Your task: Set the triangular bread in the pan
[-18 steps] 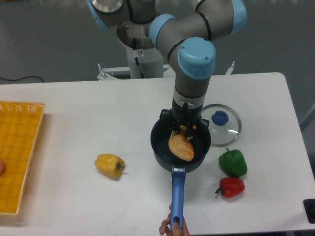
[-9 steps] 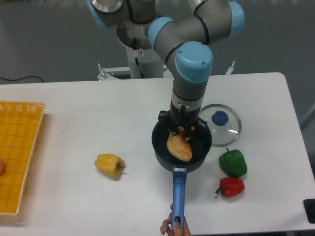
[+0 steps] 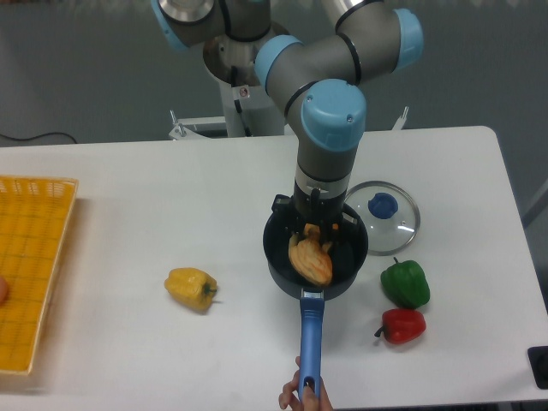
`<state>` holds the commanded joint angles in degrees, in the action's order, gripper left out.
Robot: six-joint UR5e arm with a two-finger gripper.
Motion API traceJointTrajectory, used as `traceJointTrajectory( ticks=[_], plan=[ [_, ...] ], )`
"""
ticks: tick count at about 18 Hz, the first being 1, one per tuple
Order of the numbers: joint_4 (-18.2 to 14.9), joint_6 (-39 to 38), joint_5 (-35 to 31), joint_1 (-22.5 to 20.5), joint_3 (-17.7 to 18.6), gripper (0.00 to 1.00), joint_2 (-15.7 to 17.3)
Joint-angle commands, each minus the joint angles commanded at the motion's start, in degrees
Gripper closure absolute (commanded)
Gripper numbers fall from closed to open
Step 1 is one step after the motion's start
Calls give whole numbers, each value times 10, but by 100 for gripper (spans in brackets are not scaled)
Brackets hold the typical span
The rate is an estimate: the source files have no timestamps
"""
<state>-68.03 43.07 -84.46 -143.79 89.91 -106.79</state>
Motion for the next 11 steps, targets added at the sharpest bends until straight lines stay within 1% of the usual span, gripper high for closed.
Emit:
traceJointTrajectory(
  ticks=[8,11],
  plan=[
    [-3,1,-3,6,-5,0,16],
    [-3,0,-4,10,-4,0,17]
  ],
)
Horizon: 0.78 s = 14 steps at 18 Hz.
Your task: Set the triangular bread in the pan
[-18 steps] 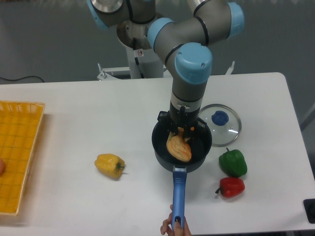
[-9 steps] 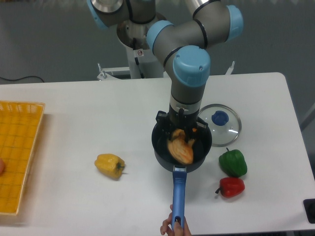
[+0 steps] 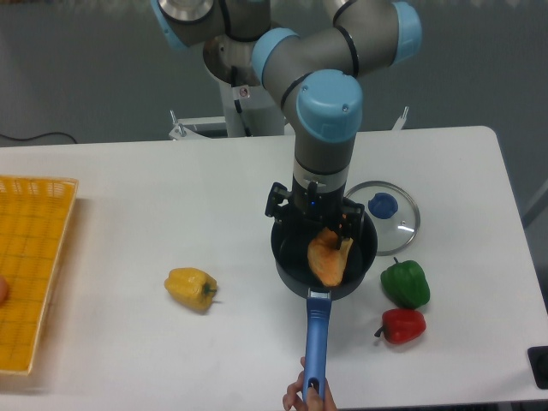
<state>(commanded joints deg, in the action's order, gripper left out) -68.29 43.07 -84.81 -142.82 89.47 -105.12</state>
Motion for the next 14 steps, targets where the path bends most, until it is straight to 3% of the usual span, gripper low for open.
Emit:
traceJointTrajectory(
  ticks=[14],
  plan=[
    [-6,15,-2,4,1,0,6]
  ],
)
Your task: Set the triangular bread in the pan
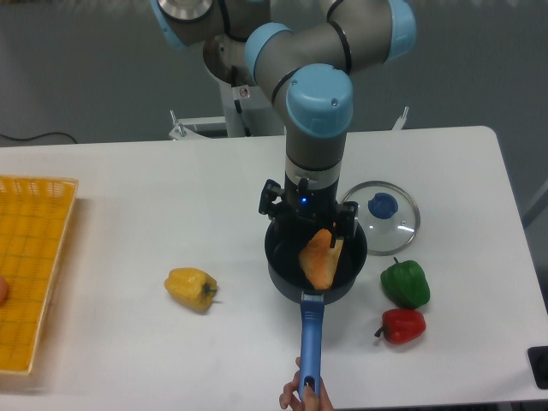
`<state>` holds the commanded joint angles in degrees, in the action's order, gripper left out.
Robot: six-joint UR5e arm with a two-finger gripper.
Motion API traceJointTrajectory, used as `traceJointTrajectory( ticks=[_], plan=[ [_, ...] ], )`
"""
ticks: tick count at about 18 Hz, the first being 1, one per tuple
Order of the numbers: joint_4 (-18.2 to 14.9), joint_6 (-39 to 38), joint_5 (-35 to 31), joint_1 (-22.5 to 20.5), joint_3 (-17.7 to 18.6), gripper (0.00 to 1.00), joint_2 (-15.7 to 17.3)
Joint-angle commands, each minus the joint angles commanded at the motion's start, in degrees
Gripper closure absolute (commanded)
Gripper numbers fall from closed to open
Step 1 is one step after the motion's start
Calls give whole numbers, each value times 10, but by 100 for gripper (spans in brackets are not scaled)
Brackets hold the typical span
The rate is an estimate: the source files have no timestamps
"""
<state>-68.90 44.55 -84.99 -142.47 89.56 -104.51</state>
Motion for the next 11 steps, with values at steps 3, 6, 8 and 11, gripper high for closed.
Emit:
traceJointTrajectory(
  ticks=[3,6,8,11],
  plan=[
    [-3,36,3,2,4,0,18],
    [-26,53,-3,13,5,0,29],
    [-42,64,-9,14,11,0,34],
    [-44,68,-26,19,33,0,48]
  ],
)
